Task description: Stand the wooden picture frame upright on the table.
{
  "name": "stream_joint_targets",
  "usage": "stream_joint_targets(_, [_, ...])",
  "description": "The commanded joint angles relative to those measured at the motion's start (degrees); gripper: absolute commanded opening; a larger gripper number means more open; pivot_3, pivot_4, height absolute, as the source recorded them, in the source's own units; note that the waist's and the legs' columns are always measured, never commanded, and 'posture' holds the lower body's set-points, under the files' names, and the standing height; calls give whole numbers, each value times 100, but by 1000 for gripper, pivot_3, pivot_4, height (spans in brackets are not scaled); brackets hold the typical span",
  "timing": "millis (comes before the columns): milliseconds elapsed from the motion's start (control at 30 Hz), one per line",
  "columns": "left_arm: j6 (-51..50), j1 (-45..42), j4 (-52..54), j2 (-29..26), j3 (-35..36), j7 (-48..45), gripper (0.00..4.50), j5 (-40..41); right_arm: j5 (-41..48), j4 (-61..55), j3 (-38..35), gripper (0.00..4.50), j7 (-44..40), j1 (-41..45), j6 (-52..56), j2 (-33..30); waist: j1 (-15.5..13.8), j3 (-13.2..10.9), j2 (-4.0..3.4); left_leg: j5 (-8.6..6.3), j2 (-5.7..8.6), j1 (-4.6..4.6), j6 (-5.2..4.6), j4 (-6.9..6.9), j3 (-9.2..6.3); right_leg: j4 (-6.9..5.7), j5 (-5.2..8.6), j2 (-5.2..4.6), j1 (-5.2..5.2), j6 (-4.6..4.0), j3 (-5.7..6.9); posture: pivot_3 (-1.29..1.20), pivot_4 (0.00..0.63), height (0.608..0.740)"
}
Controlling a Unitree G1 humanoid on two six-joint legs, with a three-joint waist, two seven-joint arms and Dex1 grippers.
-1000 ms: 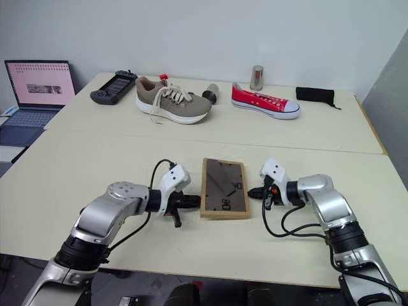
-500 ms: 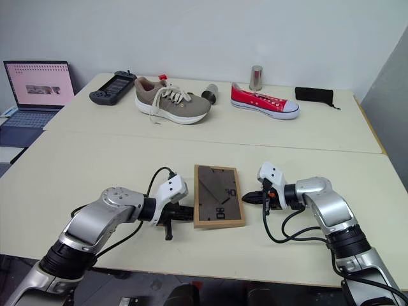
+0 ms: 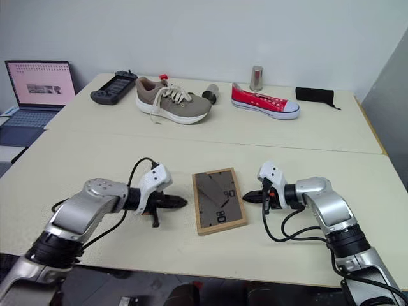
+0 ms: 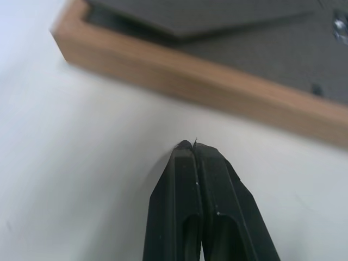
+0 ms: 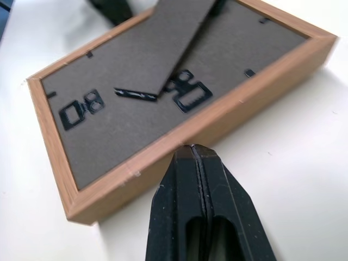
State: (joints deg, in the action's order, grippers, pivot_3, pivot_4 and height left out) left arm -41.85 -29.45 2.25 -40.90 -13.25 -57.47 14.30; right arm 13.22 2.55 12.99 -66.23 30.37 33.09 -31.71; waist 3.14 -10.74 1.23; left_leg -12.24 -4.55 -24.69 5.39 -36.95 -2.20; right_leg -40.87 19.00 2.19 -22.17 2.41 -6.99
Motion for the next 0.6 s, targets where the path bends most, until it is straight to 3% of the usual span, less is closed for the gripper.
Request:
stream_joint_targets(33, [78, -237, 11, 88, -30, 17, 55, -60, 203, -318, 48, 0, -208, 22, 34, -78, 2, 0, 0, 0, 0, 0, 0, 0, 0, 0, 0, 0, -1, 0, -1, 0, 150, 740])
stream_joint_targets(600, [308, -376, -254, 265, -139, -39, 55, -246, 291, -341, 2, 0, -163, 14, 101, -135, 0, 0, 0, 0, 0, 0, 0, 0, -2, -1, 0, 0, -2, -1, -1, 0, 150, 740])
